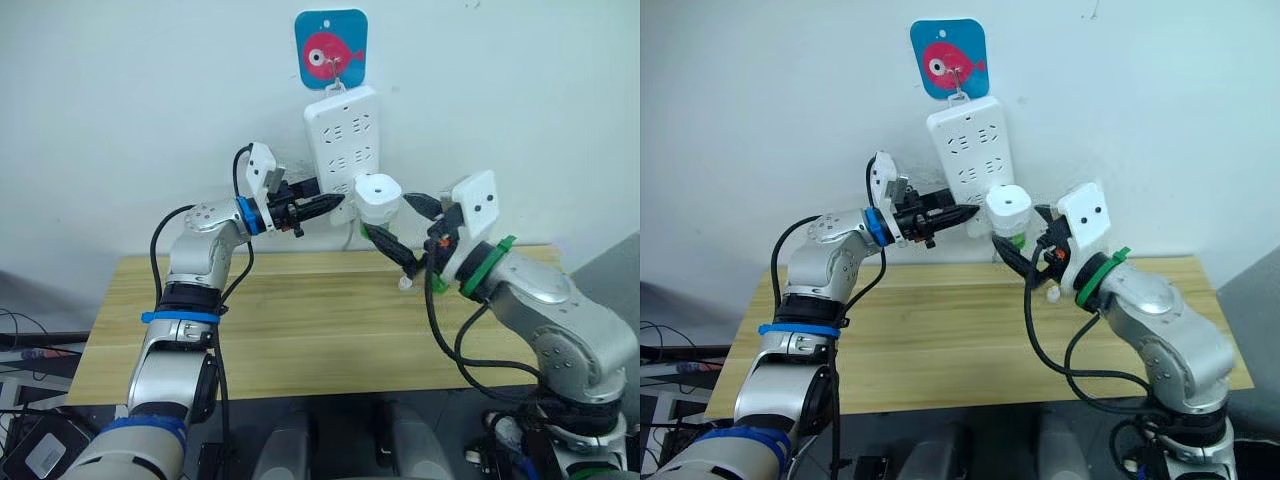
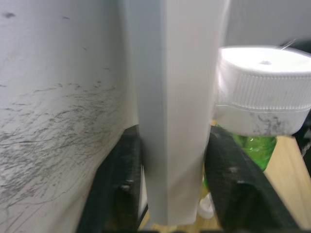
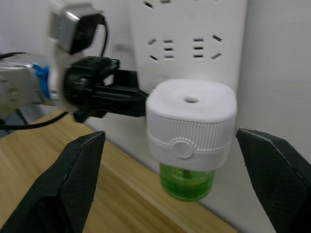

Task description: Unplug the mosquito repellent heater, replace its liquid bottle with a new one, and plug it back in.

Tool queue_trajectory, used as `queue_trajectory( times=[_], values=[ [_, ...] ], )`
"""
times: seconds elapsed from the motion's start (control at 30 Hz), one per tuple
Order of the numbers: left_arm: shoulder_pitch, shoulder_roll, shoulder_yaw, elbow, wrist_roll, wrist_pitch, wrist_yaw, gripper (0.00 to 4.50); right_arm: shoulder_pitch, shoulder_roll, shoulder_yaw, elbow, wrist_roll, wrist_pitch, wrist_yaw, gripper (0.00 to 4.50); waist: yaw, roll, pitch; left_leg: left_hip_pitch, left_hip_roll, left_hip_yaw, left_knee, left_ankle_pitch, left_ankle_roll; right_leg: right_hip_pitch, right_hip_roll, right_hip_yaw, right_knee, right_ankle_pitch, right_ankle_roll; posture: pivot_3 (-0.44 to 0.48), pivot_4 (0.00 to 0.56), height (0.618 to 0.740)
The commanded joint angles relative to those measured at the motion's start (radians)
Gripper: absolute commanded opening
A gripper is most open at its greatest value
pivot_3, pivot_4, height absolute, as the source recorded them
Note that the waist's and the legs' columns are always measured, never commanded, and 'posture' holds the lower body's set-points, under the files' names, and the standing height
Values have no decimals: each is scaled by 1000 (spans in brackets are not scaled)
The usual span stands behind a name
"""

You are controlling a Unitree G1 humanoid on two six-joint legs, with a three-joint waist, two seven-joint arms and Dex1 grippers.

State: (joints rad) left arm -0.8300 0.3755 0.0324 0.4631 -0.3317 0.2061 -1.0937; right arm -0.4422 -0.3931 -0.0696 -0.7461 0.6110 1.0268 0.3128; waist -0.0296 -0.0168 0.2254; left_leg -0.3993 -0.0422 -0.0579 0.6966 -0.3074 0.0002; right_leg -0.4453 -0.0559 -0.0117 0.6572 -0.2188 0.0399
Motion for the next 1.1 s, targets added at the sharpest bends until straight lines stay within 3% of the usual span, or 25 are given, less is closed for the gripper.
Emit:
queue_trajectory(
  times=[0.03, 0.13, 0.2, 0.37, 0.53, 0.57, 0.73, 1.1],
  values=[
    [4, 49, 15, -24, 2, -25, -18, 3141, 9, -18, -35, -15, 32, -15, 20, 4500, -3, 0, 0, 0, 0, 0, 0, 0, 0, 0, 0, 0, 0, 0, 0, -62, 202, 740],
    [35, 98, 29, -67, -5, -11, -20, 3985, 22, -20, -14, 22, 17, -59, 38, 4500, -4, 0, 0, 0, 1, 1, 0, 0, 0, -1, 0, 0, 1, 0, 0, -46, 195, 740],
    [61, 131, 31, -105, -8, 2, -18, 4500, 29, -14, 0, 42, 16, -81, 48, 3902, -5, 0, 0, 1, 1, 1, -1, 0, 0, -1, 0, 1, 2, 0, 0, -40, 192, 740],
    [141, 224, 48, -244, -38, 73, -25, 4500, 35, -7, 59, 95, 5, -138, 92, 2093, -2, 0, 0, 0, 1, 1, 0, 0, 0, -1, 0, 1, 2, 0, 0, -11, 188, 740],
    [248, 306, 52, -493, -135, 219, -51, 4500, 5, 37, 150, 159, -20, -178, 106, 212, -1, 0, 0, 0, 1, 1, 0, 0, 0, -1, -1, 1, 2, 0, 0, 14, 190, 740],
    [263, 316, 50, -536, -153, 249, -51, 4500, 0, 43, 163, 175, -30, -188, 108, 31, 2, 0, 0, 0, 1, 1, 0, 0, 0, -1, -1, 1, 2, 0, 0, 19, 191, 740],
    [308, 335, 56, -645, -190, 314, -18, 4500, -33, 84, 217, 259, -89, -247, 106, 31, 5, -1, -1, 1, 1, 1, 1, 0, -1, -1, -1, 1, 2, 0, 0, 35, 189, 740],
    [299, 334, 44, -669, -208, 349, -2, 4500, -51, 145, 235, 314, -149, -299, 102, 31, 4, 0, -1, 1, 1, 1, 0, 0, -1, -2, 0, 1, 4, 0, 0, 32, 190, 740]
  ],
)
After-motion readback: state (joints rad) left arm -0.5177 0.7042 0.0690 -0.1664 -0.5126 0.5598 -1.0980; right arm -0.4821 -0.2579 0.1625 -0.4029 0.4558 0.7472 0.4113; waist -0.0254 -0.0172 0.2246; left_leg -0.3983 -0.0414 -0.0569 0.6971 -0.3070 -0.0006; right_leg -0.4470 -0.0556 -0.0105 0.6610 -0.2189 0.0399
